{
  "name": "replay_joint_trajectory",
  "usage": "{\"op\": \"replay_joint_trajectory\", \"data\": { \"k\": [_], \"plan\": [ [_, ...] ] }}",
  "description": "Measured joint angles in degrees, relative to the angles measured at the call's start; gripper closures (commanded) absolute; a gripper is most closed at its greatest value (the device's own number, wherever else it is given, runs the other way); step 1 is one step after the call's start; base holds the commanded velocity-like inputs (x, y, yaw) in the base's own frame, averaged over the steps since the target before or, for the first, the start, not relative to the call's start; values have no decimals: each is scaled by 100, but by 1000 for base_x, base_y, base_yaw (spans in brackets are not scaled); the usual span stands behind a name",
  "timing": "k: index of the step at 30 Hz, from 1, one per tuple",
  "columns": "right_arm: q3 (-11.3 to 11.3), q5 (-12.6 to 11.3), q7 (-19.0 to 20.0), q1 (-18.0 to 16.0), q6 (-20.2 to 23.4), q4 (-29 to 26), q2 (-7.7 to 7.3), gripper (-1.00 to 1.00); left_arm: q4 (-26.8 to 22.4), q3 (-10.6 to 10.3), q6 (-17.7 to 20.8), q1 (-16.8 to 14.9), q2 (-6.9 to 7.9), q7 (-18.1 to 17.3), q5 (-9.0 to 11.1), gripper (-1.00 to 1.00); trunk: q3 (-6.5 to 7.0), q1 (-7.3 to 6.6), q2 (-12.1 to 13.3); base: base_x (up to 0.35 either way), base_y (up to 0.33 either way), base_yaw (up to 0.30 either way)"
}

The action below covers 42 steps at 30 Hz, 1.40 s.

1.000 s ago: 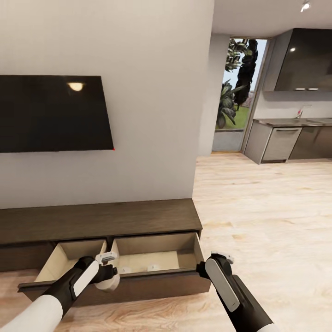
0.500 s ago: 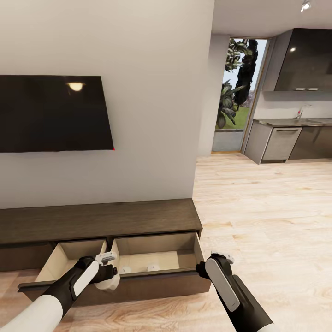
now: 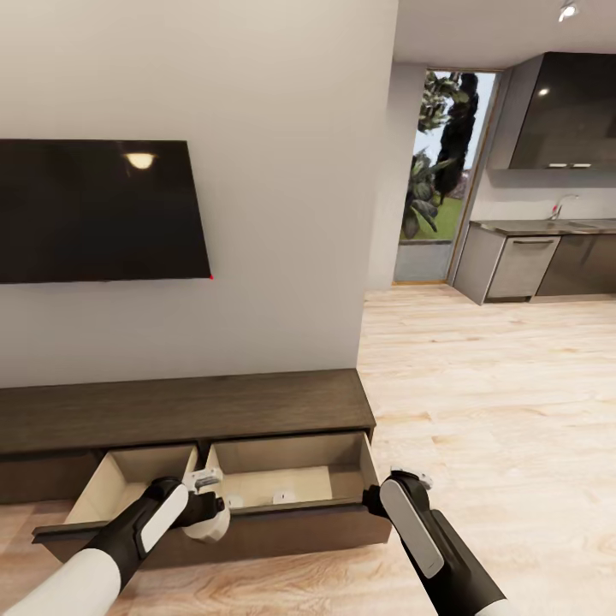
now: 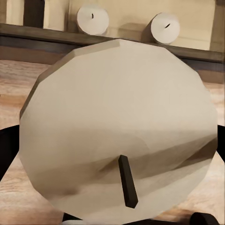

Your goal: Place each of the two pumpkins and all three candles from the living room inside a cabinet in the living room (use any cabinet), then make sure every cabinet is closed, and position the cauldron so it is next to a table in the living room.

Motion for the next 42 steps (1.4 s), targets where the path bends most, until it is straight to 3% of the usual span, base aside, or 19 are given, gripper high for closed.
{"op": "replay_joint_trajectory", "data": {
  "k": [42],
  "plan": [
    [-8, 1, 17, -1, -8, -17, 8, -100, 1, 17, -5, 1, -19, 54, 10, 100, 22, -2, 0, 280, 0, 30]
  ]
}}
